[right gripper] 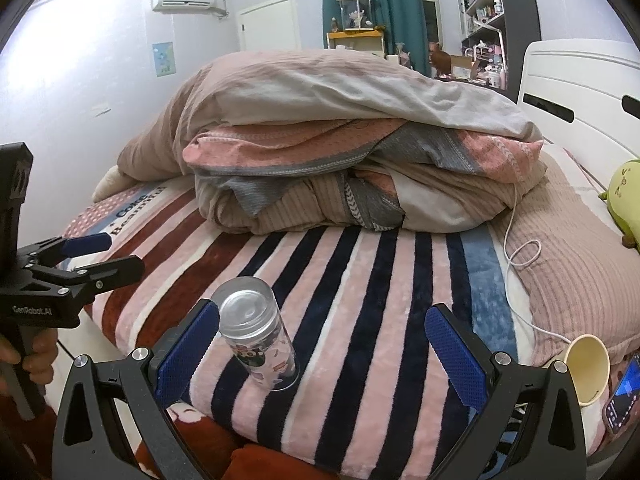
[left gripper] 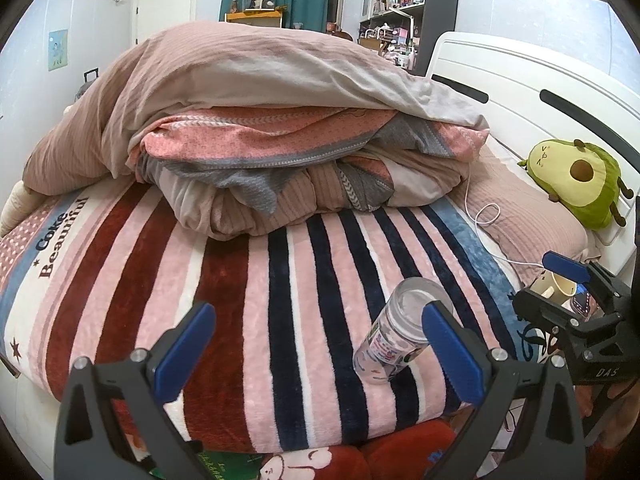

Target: Flip cup upside down

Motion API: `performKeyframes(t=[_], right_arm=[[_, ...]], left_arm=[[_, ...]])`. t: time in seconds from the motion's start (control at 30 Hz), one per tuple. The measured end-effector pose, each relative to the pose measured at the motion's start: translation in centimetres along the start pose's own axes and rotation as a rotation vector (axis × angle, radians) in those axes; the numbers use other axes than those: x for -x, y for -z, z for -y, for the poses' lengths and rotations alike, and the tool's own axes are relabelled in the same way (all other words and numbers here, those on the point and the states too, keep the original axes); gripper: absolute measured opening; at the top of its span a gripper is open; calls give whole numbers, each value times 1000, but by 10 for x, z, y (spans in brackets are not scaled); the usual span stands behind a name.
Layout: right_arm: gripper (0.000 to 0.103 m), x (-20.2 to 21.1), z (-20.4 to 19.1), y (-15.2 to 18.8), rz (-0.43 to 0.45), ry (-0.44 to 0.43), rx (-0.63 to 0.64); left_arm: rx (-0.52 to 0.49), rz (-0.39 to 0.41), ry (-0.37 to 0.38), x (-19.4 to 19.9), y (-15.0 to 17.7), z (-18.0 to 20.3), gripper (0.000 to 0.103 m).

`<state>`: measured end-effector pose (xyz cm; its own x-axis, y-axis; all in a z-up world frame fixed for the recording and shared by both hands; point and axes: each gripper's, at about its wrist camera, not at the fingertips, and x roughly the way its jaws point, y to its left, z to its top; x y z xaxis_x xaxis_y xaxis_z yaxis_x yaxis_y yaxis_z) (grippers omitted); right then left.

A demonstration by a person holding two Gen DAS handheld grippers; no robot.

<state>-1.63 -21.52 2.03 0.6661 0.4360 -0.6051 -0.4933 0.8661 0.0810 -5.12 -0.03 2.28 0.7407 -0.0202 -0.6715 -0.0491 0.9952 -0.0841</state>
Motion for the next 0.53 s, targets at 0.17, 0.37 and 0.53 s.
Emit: performKeyframes(t=[0.17, 0.37, 0.53], right_arm=[[103, -1, 1, 0, -2, -4, -3], [103, 0, 3, -1, 5, -1, -6], [103, 1, 5, 0, 1, -4, -13]], left_arm=[[0, 1, -2, 1, 1, 0, 102], [1, 4, -4, 3, 1, 1, 102], [3, 9, -4, 5, 0, 1, 102]])
